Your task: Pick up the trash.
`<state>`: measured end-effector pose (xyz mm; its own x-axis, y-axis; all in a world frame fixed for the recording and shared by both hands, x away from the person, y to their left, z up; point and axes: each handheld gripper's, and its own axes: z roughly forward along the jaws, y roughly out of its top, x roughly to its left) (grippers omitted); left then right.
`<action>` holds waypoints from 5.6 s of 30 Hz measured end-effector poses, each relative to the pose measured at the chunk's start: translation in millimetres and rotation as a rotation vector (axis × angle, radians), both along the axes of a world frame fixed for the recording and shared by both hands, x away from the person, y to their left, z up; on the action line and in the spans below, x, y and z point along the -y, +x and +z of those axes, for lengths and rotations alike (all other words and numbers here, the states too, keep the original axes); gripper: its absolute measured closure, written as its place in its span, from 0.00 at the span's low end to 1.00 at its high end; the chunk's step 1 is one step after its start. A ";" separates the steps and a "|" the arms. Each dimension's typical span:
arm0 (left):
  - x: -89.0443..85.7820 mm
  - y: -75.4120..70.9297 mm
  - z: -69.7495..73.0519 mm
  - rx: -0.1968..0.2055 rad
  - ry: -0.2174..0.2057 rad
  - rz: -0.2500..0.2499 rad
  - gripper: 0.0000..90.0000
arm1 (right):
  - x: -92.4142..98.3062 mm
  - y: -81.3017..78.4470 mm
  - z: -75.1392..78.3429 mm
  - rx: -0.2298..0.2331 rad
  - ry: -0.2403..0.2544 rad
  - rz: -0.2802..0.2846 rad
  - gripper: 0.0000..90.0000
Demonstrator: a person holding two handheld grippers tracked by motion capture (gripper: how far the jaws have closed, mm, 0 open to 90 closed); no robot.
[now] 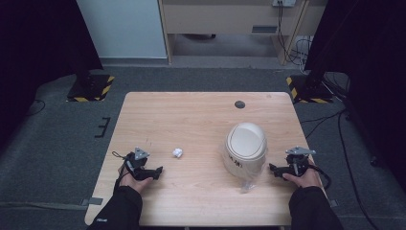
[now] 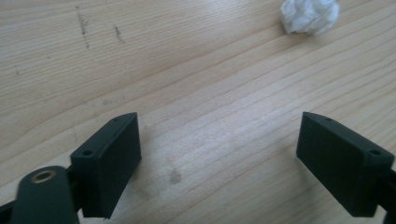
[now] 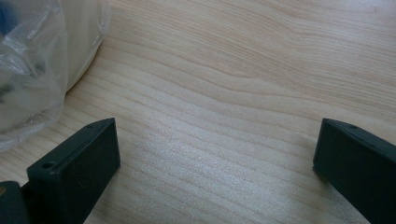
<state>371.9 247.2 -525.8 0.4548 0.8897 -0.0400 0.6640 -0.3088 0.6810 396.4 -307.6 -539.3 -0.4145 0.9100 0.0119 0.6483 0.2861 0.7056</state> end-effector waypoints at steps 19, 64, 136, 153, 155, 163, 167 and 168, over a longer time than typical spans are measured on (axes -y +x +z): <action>4.2 -11.3 30.8 0.164 -0.150 0.042 0.19 | 0.1 0.1 0.0 0.001 -0.001 0.002 0.01; 69.7 -18.4 100.1 0.417 -0.362 -0.122 0.20 | -0.4 -0.1 -0.1 0.002 -0.004 0.019 0.01; 217.2 27.2 93.3 0.330 -0.302 -0.339 0.20 | -0.4 -0.1 -0.1 0.002 -0.004 0.019 0.01; 228.2 39.5 88.7 0.287 -0.255 -0.333 0.19 | -0.3 -0.1 0.0 0.001 -0.003 0.020 0.01; 229.5 41.5 87.3 0.281 -0.250 -0.331 0.19 | -0.3 -0.1 0.0 0.001 -0.003 0.020 0.01; 234.7 45.7 85.9 0.271 -0.232 -0.330 0.18 | -0.3 -0.1 0.0 0.001 -0.003 0.020 0.01; 236.7 47.6 85.2 0.270 -0.231 -0.327 0.19 | -0.3 -0.1 0.0 0.001 -0.003 0.020 0.01; 237.0 47.8 85.1 0.270 -0.231 -0.326 0.19 | -0.3 -0.1 0.0 0.001 -0.004 0.020 0.01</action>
